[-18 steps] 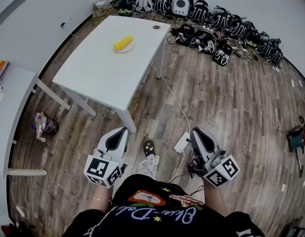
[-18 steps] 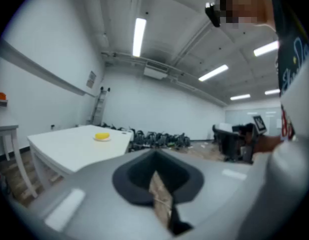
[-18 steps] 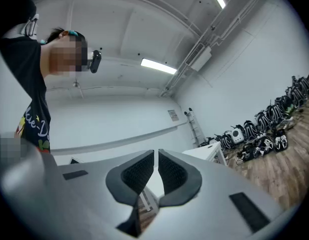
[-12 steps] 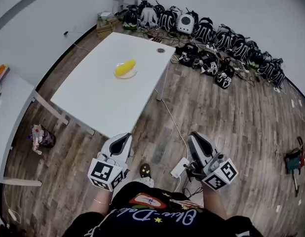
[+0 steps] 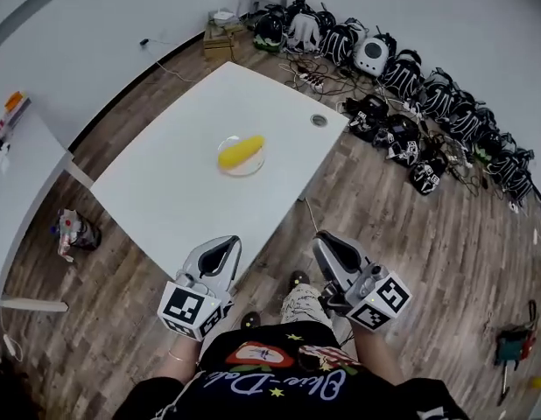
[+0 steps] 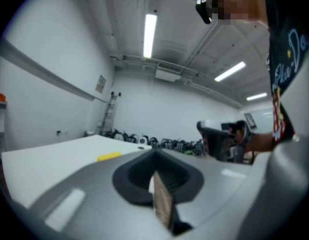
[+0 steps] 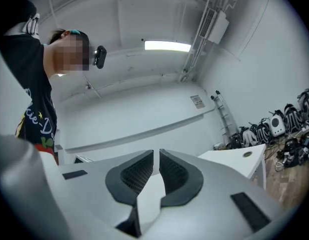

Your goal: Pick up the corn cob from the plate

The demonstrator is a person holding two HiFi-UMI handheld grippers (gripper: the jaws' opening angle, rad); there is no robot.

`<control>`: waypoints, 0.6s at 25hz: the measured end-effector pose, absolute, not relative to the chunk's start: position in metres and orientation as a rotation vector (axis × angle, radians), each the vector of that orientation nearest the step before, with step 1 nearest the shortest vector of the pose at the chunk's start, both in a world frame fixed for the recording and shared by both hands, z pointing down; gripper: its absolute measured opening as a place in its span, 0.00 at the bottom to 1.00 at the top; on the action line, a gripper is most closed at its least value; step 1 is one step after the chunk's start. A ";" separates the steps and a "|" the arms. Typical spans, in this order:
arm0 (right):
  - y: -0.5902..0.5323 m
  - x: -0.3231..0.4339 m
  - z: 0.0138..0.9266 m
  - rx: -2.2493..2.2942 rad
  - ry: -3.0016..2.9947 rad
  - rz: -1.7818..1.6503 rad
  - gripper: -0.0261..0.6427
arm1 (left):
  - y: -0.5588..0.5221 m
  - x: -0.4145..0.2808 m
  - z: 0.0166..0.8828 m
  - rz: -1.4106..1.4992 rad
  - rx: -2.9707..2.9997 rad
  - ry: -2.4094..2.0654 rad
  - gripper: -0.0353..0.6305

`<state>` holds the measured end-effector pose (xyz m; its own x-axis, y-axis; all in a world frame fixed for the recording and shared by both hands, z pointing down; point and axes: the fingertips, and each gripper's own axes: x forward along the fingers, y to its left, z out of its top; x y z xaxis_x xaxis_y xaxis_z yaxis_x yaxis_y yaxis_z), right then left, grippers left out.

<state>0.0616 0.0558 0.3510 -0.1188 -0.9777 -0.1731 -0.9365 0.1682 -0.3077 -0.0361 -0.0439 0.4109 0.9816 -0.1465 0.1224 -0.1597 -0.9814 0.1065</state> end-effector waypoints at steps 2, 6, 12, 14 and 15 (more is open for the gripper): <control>0.023 0.097 0.361 -1.748 2.198 -0.206 0.07 | -0.060 -0.012 0.422 0.196 2.997 -0.331 0.05; -0.047 0.164 0.370 -1.537 2.395 -0.263 0.07 | -0.097 0.049 0.426 0.167 2.991 -0.545 0.05; -0.139 0.215 0.376 -1.205 2.709 -0.301 0.07 | -0.139 0.105 0.420 0.170 2.894 -0.853 0.05; -0.170 0.211 0.386 -1.113 2.838 -0.284 0.08 | -0.147 0.100 0.419 0.161 2.846 -0.964 0.05; -0.187 0.205 0.393 -1.079 2.905 -0.275 0.12 | -0.151 0.095 0.419 0.160 2.816 -1.013 0.05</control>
<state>0.2049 -0.1870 0.3926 -0.7589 -0.6504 0.0328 -0.6450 0.7437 -0.1755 0.0945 -0.1512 0.4191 0.7669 -0.6244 0.1482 -0.6397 -0.7622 0.0992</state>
